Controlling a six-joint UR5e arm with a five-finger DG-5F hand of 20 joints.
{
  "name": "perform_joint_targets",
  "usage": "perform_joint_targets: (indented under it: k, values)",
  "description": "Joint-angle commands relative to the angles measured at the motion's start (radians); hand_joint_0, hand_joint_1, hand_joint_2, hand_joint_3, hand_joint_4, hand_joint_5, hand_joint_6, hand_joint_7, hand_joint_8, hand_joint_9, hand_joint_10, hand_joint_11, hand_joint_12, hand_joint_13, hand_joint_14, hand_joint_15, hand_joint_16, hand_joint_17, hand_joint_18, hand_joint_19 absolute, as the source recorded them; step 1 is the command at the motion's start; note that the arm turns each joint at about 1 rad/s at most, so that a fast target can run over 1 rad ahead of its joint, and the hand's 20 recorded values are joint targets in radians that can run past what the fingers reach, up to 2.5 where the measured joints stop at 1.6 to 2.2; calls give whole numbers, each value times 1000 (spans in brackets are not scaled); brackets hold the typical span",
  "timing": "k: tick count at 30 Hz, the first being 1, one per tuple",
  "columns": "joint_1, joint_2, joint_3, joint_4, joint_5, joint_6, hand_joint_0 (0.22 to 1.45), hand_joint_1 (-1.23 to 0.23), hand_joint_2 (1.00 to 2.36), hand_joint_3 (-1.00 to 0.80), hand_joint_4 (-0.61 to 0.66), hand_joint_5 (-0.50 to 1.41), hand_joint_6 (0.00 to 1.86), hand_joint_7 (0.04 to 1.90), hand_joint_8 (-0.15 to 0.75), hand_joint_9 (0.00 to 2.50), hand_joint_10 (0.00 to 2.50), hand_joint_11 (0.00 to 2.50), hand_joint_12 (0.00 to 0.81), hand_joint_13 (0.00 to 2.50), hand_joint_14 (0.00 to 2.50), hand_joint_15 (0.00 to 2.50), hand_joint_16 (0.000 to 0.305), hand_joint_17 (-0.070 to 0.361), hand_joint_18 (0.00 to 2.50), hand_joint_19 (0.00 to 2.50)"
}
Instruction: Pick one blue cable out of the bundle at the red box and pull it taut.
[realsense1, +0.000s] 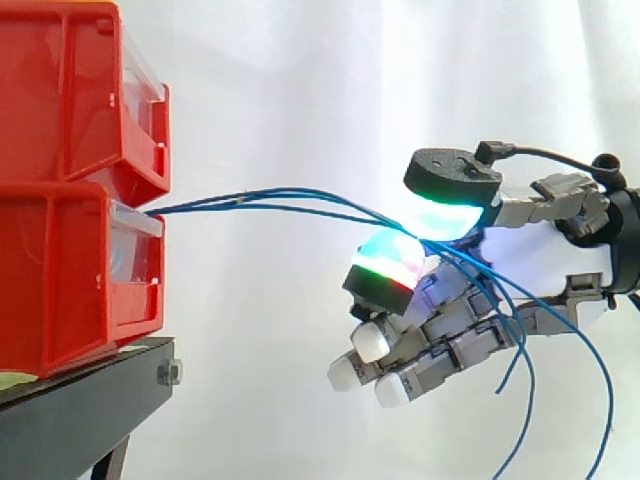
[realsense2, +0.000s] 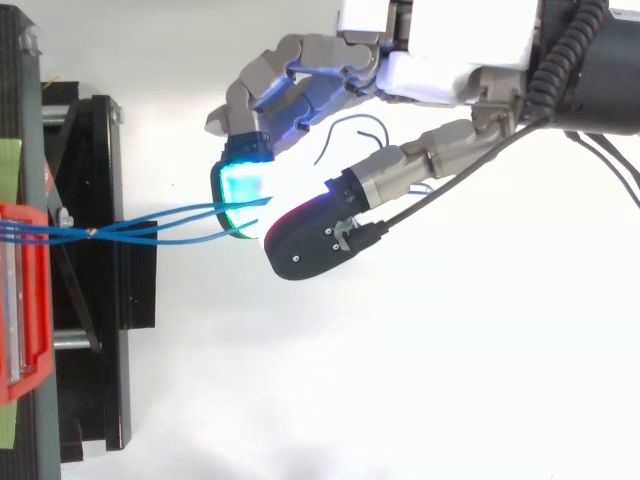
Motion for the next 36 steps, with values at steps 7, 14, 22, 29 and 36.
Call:
perform_joint_targets:
  k: [7,14,22,29,36]
  values:
    - [0,0,0,2,0,0,552,-695,1017,-256,172,-122,807,1165,325,713,9,350,386,300,6,140,61,136,312,239]
    - [0,0,0,4,0,0,598,-827,1022,-146,139,-162,849,1137,336,676,10,389,387,299,6,138,60,135,314,202]
    - [0,0,0,4,-1,0,682,-931,1016,-303,93,-178,858,983,314,629,10,388,388,284,5,117,61,136,328,161]
    - [0,0,2,4,-1,0,592,-814,1012,-354,188,-150,839,1121,325,668,9,373,389,292,5,131,60,136,317,210]
    - [0,0,2,4,-1,0,519,-723,1011,-352,203,-144,838,1103,350,679,9,376,403,287,6,146,63,142,307,231]
